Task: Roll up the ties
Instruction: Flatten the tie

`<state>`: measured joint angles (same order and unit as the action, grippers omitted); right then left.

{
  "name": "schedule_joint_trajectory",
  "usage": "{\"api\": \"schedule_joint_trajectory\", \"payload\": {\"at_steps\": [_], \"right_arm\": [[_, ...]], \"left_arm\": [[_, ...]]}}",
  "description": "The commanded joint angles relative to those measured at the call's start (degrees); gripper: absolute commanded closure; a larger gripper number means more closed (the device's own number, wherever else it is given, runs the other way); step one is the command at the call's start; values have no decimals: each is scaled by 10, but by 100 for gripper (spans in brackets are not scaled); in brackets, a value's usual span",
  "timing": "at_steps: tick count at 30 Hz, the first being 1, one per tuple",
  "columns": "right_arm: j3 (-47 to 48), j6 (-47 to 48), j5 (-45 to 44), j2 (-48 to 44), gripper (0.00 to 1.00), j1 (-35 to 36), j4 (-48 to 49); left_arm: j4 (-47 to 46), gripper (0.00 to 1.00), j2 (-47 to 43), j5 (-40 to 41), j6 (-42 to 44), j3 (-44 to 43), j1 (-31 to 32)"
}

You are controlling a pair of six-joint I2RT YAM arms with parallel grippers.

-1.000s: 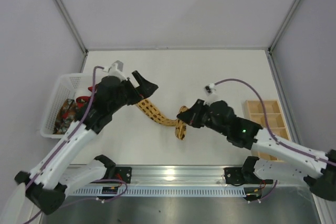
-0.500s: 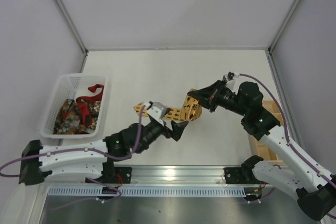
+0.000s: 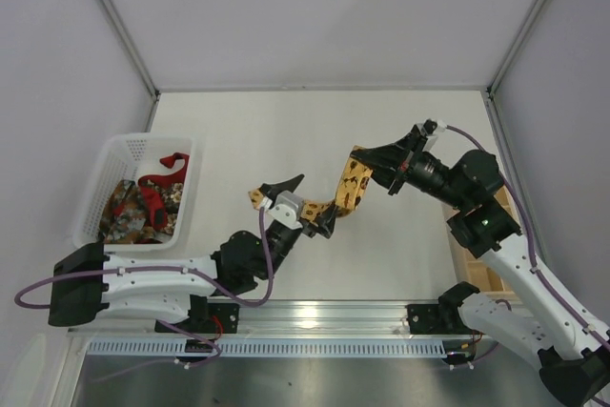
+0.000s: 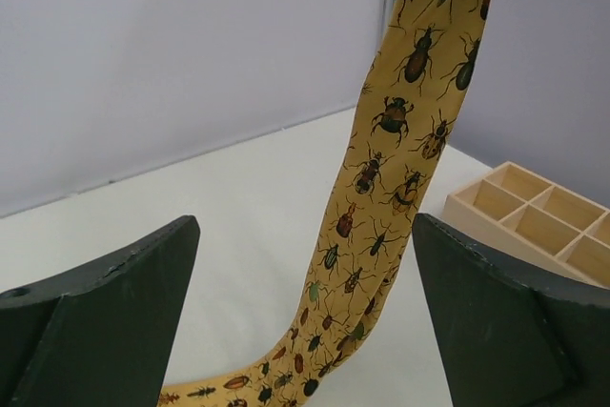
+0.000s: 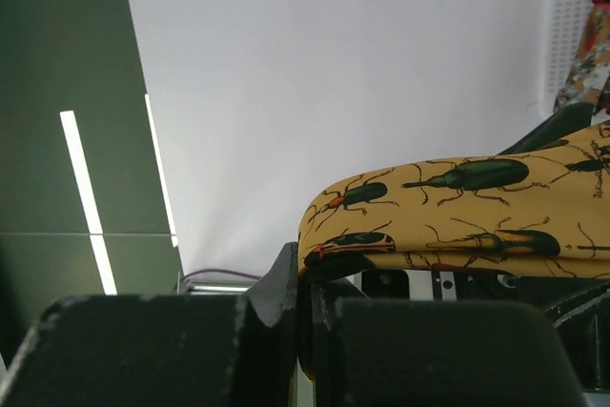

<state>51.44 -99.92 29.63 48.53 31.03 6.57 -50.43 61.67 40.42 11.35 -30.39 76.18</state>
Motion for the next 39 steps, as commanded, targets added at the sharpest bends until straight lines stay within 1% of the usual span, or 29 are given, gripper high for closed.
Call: {"api": "schedule_joint_trajectory", "payload": {"at_steps": [1,2,3,4,5,6,8,9,10,12,13,14,16,17,19,20,23,27,32,35,39], "right_arm": [[31,-38,29,13,100,-6,60],[32,-37,26,11,100,-4,64],[30,-34,23,13,100,-5,78],[33,-34,27,15,100,-7,92],[38,-33,34,19,100,-8,90],[42,-32,36,24,100,-8,86],[48,-24,18,19,100,-4,57],[46,-23,-9,15,100,1,48],[43,-26,-24,4,100,2,39],[43,-26,-70,-6,100,7,24],[43,-26,-87,-17,100,11,9],[43,-31,-104,-21,100,13,5],[45,-34,-151,-33,100,18,-20],[47,-36,-166,-37,100,19,-28],[49,-41,-215,-43,100,26,-55],[52,-42,-245,-49,100,28,-63],[56,-45,-284,-55,100,35,-112],[70,-57,-327,-50,100,46,-150],[81,-52,-350,-44,100,61,-154],[91,-48,-352,-41,100,63,-156],[96,-49,-371,-47,100,82,-160]], "left_arm": [[-102,0,-32,-14,39,17,1],[-107,0,-50,-34,32,41,-7],[-98,0,-83,-86,18,48,-16],[-76,0,-104,-110,-3,52,-25],[-33,0,-122,-130,-58,53,-38],[-28,0,-141,-142,-80,58,-64],[-61,0,-143,-117,-84,75,-66],[-70,0,-139,-106,-80,79,-65],[-78,0,-124,-64,-79,80,-64],[-91,0,-97,-26,-67,66,-53],[-101,0,-62,-7,-56,59,-47],[-136,0,-42,13,-23,47,-33],[-176,0,2,25,12,32,-20],[-219,0,43,34,42,17,-9],[-266,0,90,39,86,-8,1],[-302,0,128,39,96,-17,12],[-352,0,175,38,125,-51,38],[-379,0,266,51,140,-99,54],[-421,0,324,55,141,-132,69],[-410,0,340,61,128,-149,70],[-418,0,391,89,156,-196,64]]}}
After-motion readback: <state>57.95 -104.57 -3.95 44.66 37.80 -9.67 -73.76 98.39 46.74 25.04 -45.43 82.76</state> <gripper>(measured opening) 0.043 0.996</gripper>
